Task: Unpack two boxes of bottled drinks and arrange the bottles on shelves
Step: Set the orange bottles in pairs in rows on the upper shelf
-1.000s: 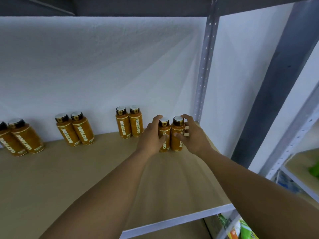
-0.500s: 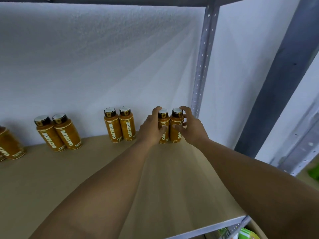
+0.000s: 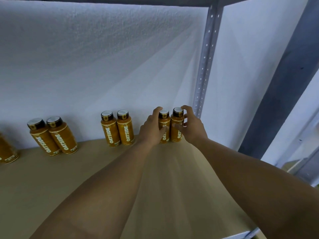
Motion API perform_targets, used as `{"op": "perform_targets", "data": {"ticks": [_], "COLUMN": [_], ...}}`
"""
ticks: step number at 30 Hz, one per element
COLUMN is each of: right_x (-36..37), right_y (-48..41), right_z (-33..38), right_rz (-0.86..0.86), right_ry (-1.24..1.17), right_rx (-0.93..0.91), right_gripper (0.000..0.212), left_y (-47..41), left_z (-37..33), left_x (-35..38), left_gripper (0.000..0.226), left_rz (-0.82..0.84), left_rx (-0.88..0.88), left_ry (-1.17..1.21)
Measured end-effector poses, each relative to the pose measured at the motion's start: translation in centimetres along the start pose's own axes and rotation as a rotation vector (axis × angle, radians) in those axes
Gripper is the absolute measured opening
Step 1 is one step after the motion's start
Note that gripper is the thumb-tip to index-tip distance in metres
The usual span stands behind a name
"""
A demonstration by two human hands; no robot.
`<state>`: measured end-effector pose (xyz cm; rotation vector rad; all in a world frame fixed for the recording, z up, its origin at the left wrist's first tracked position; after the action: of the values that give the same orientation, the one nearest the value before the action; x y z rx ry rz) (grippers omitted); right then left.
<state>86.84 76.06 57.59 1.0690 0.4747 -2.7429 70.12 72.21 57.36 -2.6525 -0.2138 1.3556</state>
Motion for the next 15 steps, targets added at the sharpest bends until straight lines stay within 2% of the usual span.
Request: {"op": "perform_targets", "data": {"ticks": [15], "right_x": [0.1], "right_y": [-0.4], "right_z": [-1.3], "right_rz": [0.023], "right_ry": [-0.057], "right_rx": [-0.031], "right_gripper": [0.074], "left_y": [-1.2], "left_z": [0.3], "left_x": [0.4], "left_gripper": [0.077], "left_rz": [-0.026], "left_rx": [-0.011], "left_ry": [0.002]}}
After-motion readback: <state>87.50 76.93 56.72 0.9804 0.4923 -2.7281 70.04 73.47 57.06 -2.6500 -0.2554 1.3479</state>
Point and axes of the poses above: each hand's wrist, its own y-axis away from the middle knuckle, its own x-axis out of the palm, z = x × y, the point moved 1 cm from there along -y, towards the middle knuckle, and after that the axes turned 8 degrees about z, right-handed, at the moved point
